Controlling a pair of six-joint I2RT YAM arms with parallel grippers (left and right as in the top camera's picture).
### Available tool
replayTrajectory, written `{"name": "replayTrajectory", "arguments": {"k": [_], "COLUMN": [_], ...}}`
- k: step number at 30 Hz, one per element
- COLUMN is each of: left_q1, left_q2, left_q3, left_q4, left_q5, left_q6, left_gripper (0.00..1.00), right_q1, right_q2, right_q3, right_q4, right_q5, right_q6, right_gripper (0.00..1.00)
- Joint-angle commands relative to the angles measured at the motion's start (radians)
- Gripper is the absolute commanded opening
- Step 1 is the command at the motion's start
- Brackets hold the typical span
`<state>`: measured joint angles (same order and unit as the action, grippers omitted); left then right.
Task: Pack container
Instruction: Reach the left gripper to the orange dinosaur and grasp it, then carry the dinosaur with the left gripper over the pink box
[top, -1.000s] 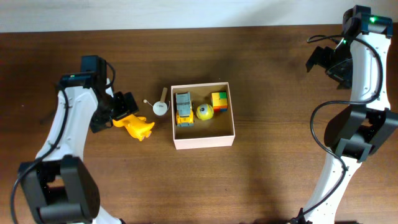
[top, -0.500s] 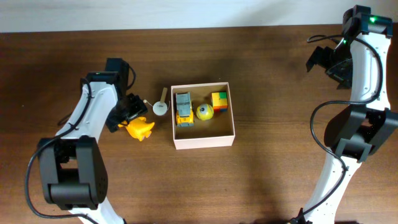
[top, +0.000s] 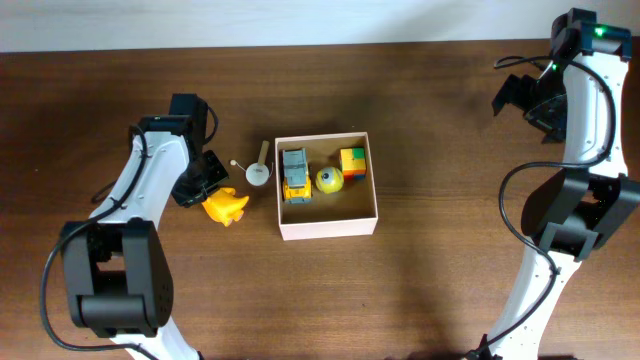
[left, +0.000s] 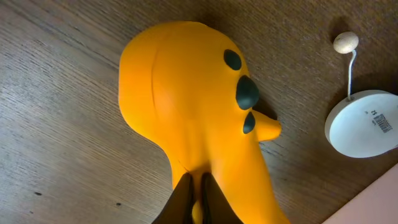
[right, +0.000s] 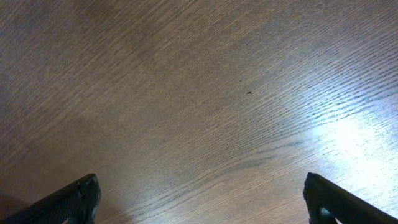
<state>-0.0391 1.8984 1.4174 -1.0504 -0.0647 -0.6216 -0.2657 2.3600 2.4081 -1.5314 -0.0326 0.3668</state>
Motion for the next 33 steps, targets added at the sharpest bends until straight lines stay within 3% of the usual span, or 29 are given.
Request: {"name": "replayTrajectory", "arguments": {"k": [1,10,16,21,29,33], "left_q1": [0.001,0.001,0.001,-0.002,-0.055,-0.131], "left_q2": [0.007,0.007,0.007,0.006,0.005,0.005], "left_q3": [-0.011,0.074,0.244,0.415,0.551,0.552], "left_q4": [0.000,-0.013,-0.092,-0.179,-0.267,-0.235], "left_q5": [-0.011,-0.011,-0.011,0.002,0.241,0.302], "left_q6": [0.005,0.169,0.277,0.437,0.722,0.787], "left_gripper": [0.04,0.02,0.02,0.02,0.02,0.02], "right_q1": [0.003,0.003,0.003,0.003,0.003,0.003], "right_q2": [0.003,0.003,0.003,0.003,0.003,0.003], "right_q3": [-0.002,-0.002,-0.002,-0.002,-0.002,-0.002], "right_q4": [0.003,0.003,0.003,0.003,0.003,0.003], "right_q5": [-0.005,-0.005,-0.005,-0.005,-0.005,-0.005], "right_q6": [0.009,0.009,0.009,0.009,0.009,0.009], "right_gripper": [0.99,0.99,0.99,0.99,0.99,0.99]}}
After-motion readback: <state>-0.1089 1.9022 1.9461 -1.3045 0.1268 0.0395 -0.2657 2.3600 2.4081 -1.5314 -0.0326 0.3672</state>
